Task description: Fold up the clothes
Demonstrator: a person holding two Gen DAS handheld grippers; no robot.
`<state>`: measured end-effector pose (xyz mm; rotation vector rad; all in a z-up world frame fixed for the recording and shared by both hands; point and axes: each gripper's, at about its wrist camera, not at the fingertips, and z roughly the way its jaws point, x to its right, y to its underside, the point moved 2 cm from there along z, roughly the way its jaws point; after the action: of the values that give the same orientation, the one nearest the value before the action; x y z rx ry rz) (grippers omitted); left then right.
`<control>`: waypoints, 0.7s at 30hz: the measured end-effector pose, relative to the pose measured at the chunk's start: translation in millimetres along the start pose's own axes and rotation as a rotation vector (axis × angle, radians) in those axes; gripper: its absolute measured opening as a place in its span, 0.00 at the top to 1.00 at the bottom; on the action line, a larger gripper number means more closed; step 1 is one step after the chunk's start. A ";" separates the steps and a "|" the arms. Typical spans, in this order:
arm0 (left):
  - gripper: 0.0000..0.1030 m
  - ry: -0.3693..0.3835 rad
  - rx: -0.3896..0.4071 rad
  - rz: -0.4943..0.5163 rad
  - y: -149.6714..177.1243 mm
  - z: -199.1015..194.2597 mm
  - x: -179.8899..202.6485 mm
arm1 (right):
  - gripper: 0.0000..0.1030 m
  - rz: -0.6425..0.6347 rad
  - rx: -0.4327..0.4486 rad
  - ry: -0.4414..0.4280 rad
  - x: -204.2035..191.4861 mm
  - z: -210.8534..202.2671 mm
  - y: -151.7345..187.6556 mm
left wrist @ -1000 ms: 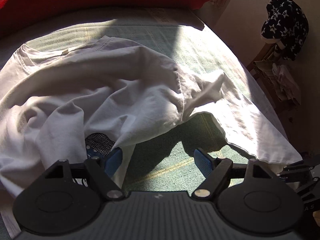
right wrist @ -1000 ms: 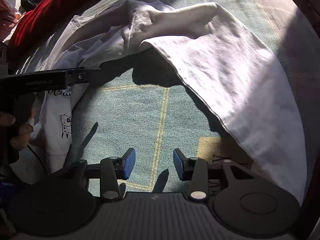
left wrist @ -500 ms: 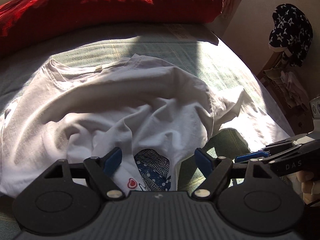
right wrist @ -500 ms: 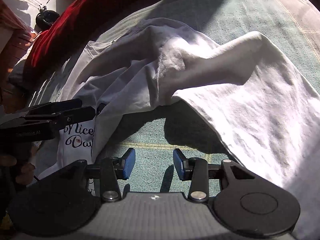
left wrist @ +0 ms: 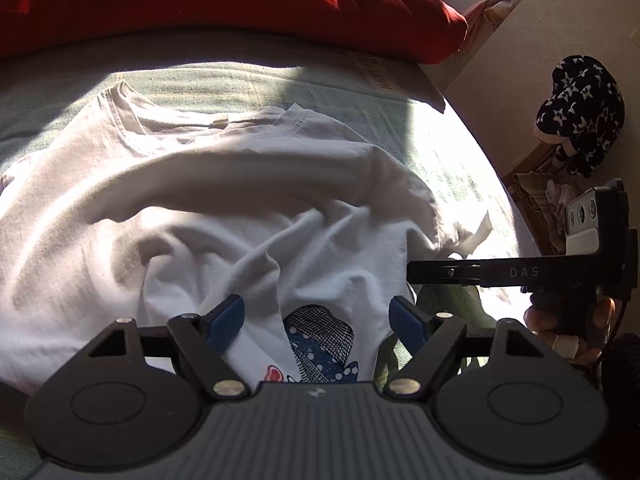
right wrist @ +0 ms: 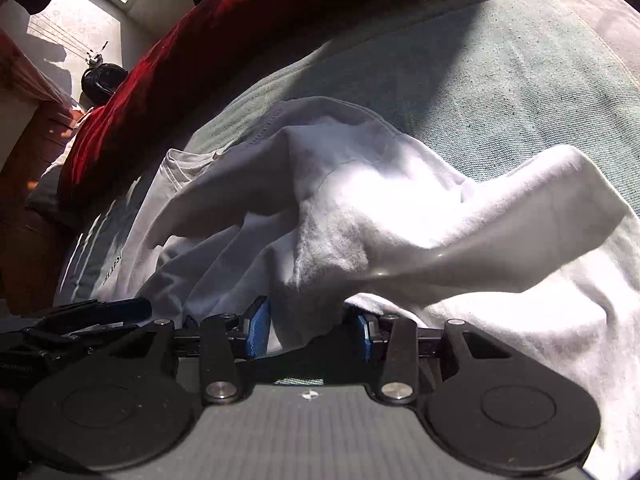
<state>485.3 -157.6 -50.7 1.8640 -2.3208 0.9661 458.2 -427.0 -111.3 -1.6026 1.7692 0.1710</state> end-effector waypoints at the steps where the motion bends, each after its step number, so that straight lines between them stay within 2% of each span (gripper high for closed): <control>1: 0.22 -0.001 0.000 -0.006 -0.8 1.0 -0.9 | 0.52 -0.020 -0.001 -0.017 -4.5 3.1 -0.1; 5: 0.22 -0.017 -0.007 0.005 -3.8 5.3 -1.6 | 0.45 -0.073 -0.033 -0.114 -20.0 14.9 6.4; 9: 0.22 -0.027 -0.015 0.018 -6.0 7.2 -0.7 | 0.45 -0.064 -0.051 -0.167 -20.4 14.1 11.7; 14: 0.22 -0.033 -0.014 0.015 -6.6 6.6 -1.1 | 0.45 -0.029 0.011 -0.154 -5.9 0.5 -4.1; 17: 0.22 -0.040 -0.005 0.004 -8.5 3.1 -0.9 | 0.45 0.009 -0.036 -0.171 -2.1 13.9 -1.5; 21: 0.22 -0.051 0.003 0.008 -11.3 -3.2 -0.8 | 0.44 0.029 -0.087 -0.261 -19.3 31.4 15.1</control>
<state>494.4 -156.6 -43.3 1.9043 -2.3582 0.9350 456.9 -390.9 -128.2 -1.5382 1.6016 0.4555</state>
